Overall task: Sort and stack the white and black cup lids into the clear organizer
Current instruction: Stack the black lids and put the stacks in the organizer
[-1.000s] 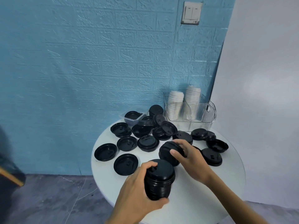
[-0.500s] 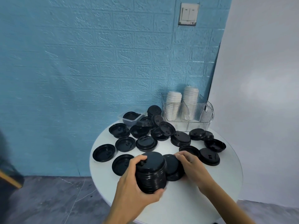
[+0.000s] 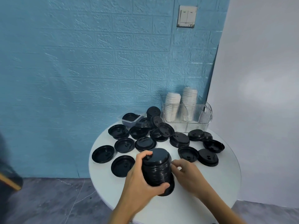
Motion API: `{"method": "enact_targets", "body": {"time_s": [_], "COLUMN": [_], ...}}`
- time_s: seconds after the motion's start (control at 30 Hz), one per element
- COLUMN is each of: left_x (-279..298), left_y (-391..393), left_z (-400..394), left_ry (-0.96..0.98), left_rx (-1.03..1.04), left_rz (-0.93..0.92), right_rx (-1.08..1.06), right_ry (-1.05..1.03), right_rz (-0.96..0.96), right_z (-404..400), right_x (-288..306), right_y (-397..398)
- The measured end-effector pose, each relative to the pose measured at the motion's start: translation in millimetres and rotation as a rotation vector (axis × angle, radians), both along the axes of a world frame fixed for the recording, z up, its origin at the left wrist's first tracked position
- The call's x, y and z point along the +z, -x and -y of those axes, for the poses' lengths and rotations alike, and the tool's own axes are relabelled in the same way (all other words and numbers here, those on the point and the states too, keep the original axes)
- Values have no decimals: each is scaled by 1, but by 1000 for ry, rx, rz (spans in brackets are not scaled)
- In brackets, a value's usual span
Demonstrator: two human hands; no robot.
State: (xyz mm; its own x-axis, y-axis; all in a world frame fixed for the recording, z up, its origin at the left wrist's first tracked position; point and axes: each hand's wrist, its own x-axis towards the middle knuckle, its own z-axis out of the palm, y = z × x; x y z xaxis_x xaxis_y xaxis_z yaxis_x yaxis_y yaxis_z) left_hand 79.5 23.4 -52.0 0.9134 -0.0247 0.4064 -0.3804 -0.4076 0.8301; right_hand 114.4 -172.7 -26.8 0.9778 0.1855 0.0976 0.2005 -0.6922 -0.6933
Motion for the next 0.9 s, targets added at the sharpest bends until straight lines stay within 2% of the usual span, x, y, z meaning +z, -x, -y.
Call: {"method": "enact_targets", "body": {"time_s": [0.17,0.27,0.37,0.47,0.67,0.9], "left_x": [-4,-4,-4,-3,0,-4], "left_y": [-2,-1,0,-1,-3,-1], "left_z": [0,-1,-3,-4,-3,-2], "left_ry": [-10,-33,-44,-67,-102,-71], "left_rx": [-35,-68,-84,-90,-111,-115], "left_rz": [-51,-78,-99,-109,-124,-145], "right_rx": [76,246,342,228,217,211], "right_ry": [-284,-289,-111,37,-19,21], "right_rz": [-217,-298,-236,-85,-4,32], "right_z": [12,23,29,26,23,21], "right_x": [8,10,6,-6,-14,-19], "right_y": [4,9,16,22,22,26]}}
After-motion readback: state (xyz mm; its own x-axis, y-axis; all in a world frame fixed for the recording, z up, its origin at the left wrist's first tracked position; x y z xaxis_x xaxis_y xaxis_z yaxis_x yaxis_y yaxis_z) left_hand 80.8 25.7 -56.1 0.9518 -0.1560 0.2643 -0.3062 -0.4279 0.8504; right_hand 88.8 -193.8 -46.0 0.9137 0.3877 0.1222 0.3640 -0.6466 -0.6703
